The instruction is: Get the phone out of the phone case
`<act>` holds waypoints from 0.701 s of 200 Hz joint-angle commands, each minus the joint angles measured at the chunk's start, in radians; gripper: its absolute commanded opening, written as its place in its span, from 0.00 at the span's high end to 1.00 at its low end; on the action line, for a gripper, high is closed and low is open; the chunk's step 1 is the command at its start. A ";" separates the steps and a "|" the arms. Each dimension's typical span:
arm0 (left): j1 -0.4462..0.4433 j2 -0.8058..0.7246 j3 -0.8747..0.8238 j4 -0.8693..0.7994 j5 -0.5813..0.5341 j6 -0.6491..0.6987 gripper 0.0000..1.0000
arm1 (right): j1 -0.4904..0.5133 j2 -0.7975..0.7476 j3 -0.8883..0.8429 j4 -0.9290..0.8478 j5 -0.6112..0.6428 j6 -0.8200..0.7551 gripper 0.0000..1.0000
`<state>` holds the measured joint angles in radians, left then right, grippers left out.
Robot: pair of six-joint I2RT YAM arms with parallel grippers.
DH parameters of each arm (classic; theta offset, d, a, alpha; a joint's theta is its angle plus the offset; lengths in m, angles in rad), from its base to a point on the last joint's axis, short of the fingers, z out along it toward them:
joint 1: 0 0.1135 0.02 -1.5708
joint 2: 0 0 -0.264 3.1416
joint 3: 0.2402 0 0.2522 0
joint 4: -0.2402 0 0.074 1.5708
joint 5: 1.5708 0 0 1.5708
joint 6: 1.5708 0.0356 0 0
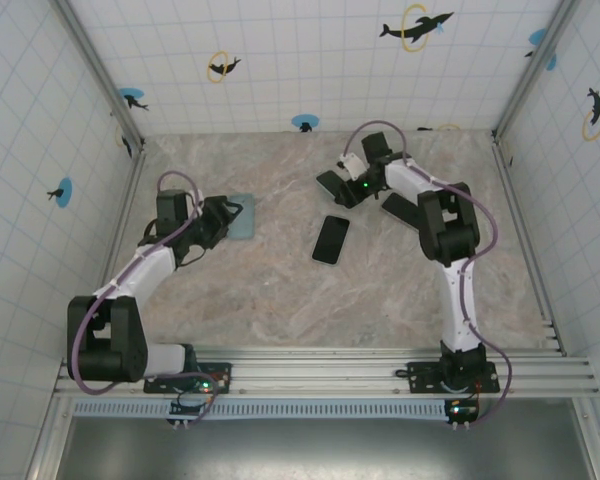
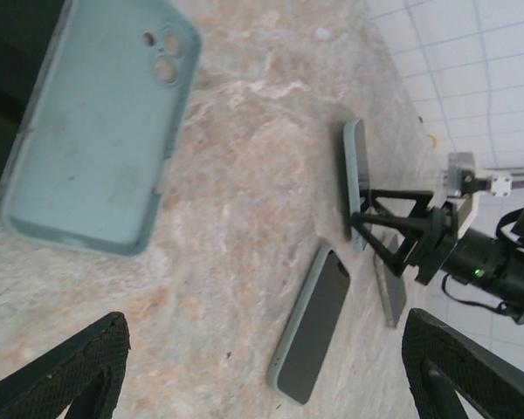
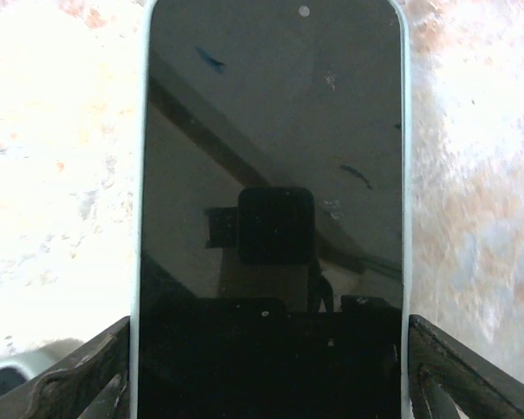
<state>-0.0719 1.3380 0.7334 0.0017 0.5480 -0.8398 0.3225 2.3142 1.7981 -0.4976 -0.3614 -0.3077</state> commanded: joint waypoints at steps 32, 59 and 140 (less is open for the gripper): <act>-0.071 0.030 0.059 0.103 -0.052 -0.069 0.18 | -0.026 -0.185 -0.163 0.175 -0.209 0.118 0.67; -0.129 0.070 0.111 0.126 -0.073 -0.078 0.18 | -0.028 -0.278 -0.309 0.321 -0.258 0.204 0.67; -0.196 0.153 0.169 0.151 -0.086 -0.085 0.19 | 0.035 -0.224 -0.272 0.225 0.096 0.147 0.23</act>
<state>-0.2642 1.4883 0.8707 0.1394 0.4789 -0.9211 0.3248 2.0644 1.5009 -0.2817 -0.4294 -0.1589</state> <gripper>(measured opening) 0.811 0.679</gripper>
